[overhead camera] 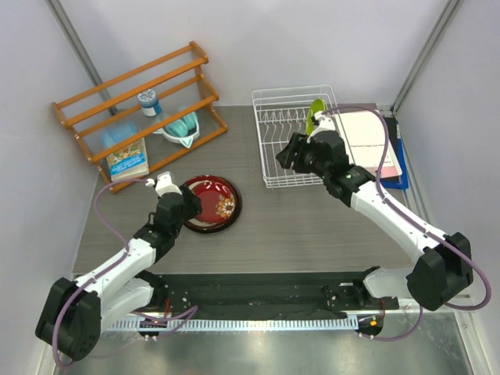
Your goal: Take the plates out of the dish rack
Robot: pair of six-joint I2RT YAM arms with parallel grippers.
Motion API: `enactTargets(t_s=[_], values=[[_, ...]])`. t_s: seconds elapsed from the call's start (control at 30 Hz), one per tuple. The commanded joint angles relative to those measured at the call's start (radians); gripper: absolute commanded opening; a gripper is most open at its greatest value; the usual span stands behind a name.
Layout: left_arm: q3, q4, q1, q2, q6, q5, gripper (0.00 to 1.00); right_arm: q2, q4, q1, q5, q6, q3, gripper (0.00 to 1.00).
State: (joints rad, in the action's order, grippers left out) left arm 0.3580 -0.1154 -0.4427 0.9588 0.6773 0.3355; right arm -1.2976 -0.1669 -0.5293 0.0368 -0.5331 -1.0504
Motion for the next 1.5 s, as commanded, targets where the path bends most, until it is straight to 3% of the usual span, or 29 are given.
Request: enactTargets(t_s=[0.0,0.03,0.07,0.13,0.17,0.3,0.43,0.77,1.1,1.3,1.33,1.43,1.47], values=[[-0.001,-0.055,0.001,0.006,-0.002,0.034,0.54,0.021,-0.032,0.072,0.015,0.053,-0.065,0.63],[0.001,-0.047,0.002,0.009,-0.001,0.042,0.58,0.009,-0.037,0.101,0.011,0.065,-0.083,0.63],[0.002,-0.041,0.002,0.011,0.001,0.049,0.70,0.003,-0.048,0.115,0.020,0.074,-0.095,0.64],[0.007,-0.024,0.002,0.008,-0.004,0.065,0.74,-0.035,-0.068,0.138,0.046,0.109,-0.144,0.64],[0.010,-0.017,0.002,0.003,-0.002,0.074,0.83,-0.051,-0.097,0.155,0.107,0.114,-0.164,0.64],[0.030,0.026,0.002,-0.032,-0.015,0.086,0.90,-0.149,-0.132,0.189,0.238,0.165,-0.259,0.65],[0.081,0.060,0.002,-0.072,-0.031,0.007,1.00,-0.297,-0.146,0.218,0.348,0.240,-0.420,0.65],[0.150,-0.039,0.002,-0.069,-0.042,-0.331,0.99,-0.664,-0.138,0.301,0.463,0.349,-0.727,0.64],[0.139,-0.131,0.002,0.037,-0.062,-0.371,0.99,-0.870,-0.154,0.330,0.488,0.398,-0.898,0.59],[0.141,-0.174,0.002,0.100,-0.050,-0.380,0.99,-0.882,-0.152,0.330,0.446,0.413,-0.910,0.39],[0.139,-0.185,0.002,0.112,-0.045,-0.378,0.99,-0.875,-0.152,0.330,0.446,0.415,-0.910,0.29],[0.140,-0.193,0.002,0.130,-0.029,-0.385,0.99,-0.861,-0.155,0.330,0.407,0.424,-0.912,0.11],[0.142,-0.187,0.002,0.127,-0.022,-0.379,1.00,-0.850,-0.155,0.328,0.378,0.430,-0.909,0.09]])
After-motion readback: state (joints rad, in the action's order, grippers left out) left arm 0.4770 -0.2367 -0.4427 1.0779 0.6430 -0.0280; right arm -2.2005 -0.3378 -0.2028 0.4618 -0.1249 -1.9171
